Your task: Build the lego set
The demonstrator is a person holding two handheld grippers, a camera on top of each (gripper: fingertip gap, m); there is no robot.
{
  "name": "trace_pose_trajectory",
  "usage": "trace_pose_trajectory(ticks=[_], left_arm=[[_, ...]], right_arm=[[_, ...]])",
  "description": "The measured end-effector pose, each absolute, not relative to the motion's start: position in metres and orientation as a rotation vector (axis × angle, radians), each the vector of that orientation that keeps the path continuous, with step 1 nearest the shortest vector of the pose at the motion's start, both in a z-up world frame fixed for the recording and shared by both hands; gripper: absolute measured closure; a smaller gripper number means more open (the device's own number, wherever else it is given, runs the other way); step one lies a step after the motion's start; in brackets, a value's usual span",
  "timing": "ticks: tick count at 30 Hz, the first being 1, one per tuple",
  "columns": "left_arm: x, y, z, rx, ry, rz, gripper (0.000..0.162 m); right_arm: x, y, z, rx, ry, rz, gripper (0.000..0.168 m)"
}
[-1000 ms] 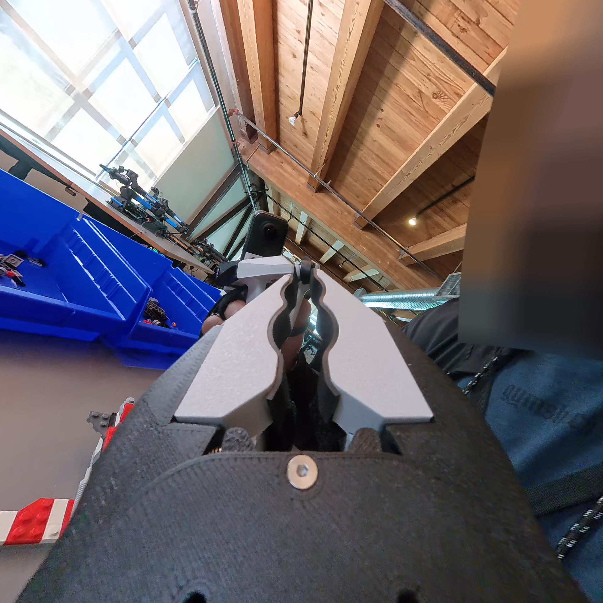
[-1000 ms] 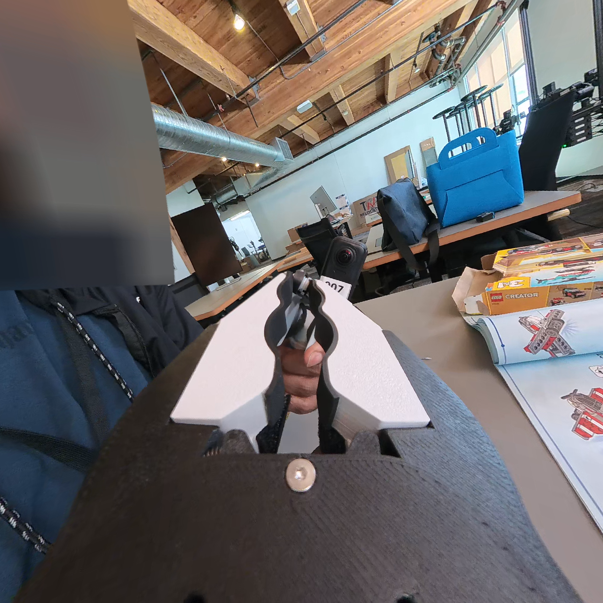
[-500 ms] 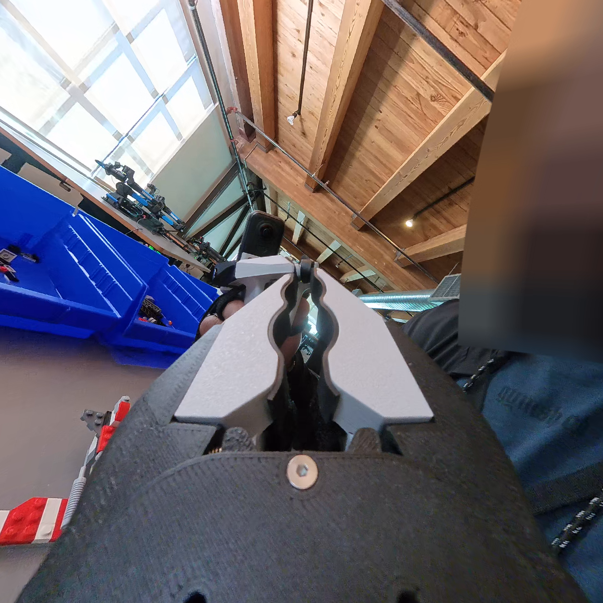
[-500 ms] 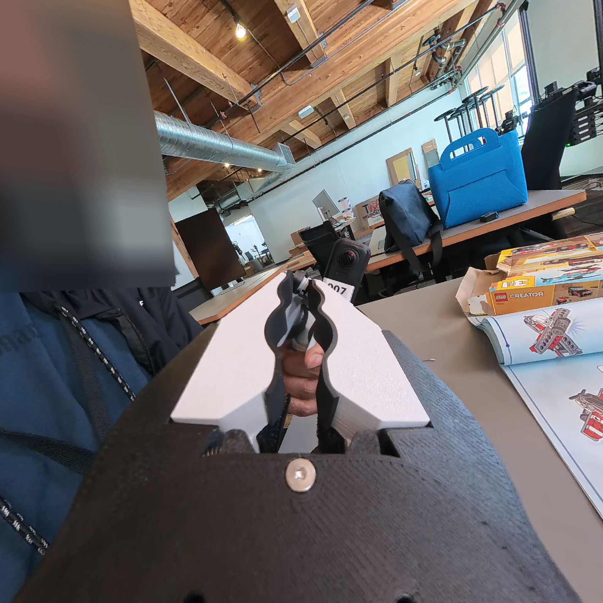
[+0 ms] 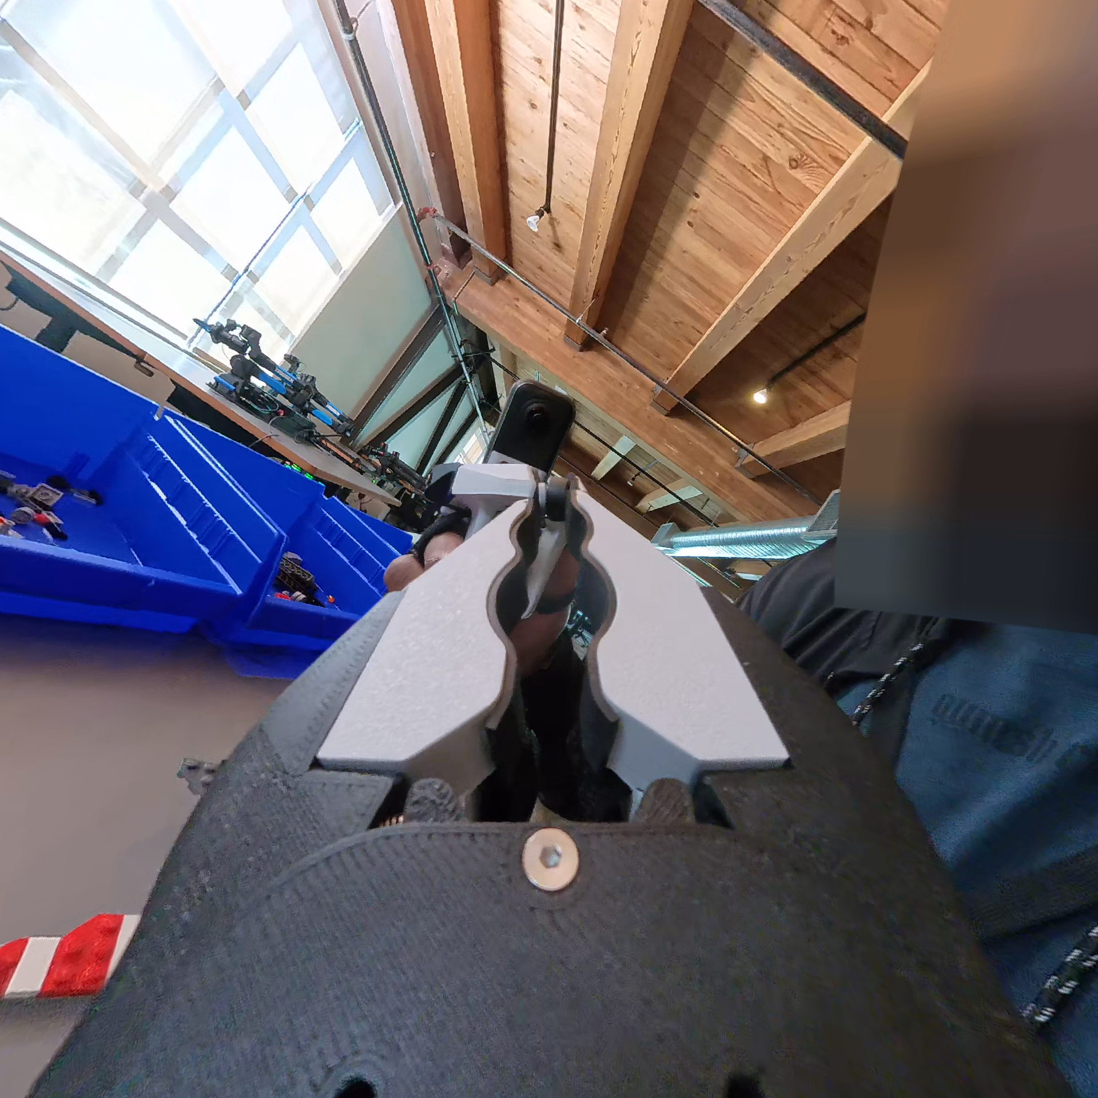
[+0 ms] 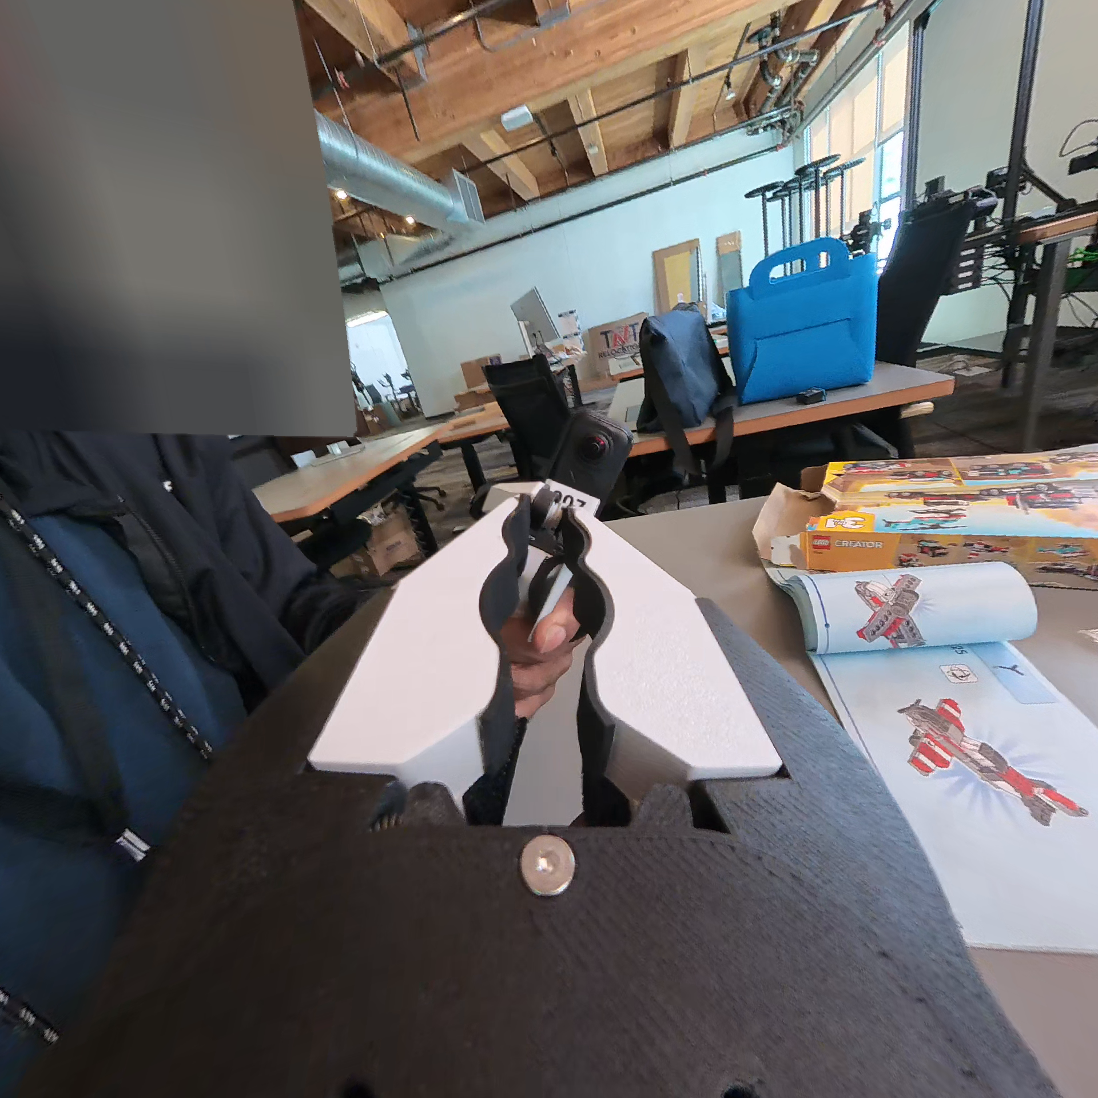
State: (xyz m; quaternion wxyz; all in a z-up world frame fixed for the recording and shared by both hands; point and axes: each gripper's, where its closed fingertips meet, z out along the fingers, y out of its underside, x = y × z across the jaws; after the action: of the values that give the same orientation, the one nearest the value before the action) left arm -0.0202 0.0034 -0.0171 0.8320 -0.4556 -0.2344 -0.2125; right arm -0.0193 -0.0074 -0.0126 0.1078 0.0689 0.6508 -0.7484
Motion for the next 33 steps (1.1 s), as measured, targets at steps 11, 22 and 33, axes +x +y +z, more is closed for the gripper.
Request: trace_pose_trajectory(ticks=[11, 22, 33], left_arm=[[-0.015, 0.003, -0.013, -1.087, -0.399, -0.149, 0.155], [-0.01, 0.004, -0.008, -1.175, -0.322, 0.11, 0.155], [-0.002, 0.0, -0.002, -1.119, -0.263, 0.046, 0.156]], right_arm=[[-0.014, -0.008, -0.008, 0.207, 2.031, -2.14, 0.156], [-0.008, -0.007, -0.004, 0.154, 2.144, -2.135, 0.156], [0.001, -0.01, 0.003, 0.081, 2.084, -2.184, 0.157]])
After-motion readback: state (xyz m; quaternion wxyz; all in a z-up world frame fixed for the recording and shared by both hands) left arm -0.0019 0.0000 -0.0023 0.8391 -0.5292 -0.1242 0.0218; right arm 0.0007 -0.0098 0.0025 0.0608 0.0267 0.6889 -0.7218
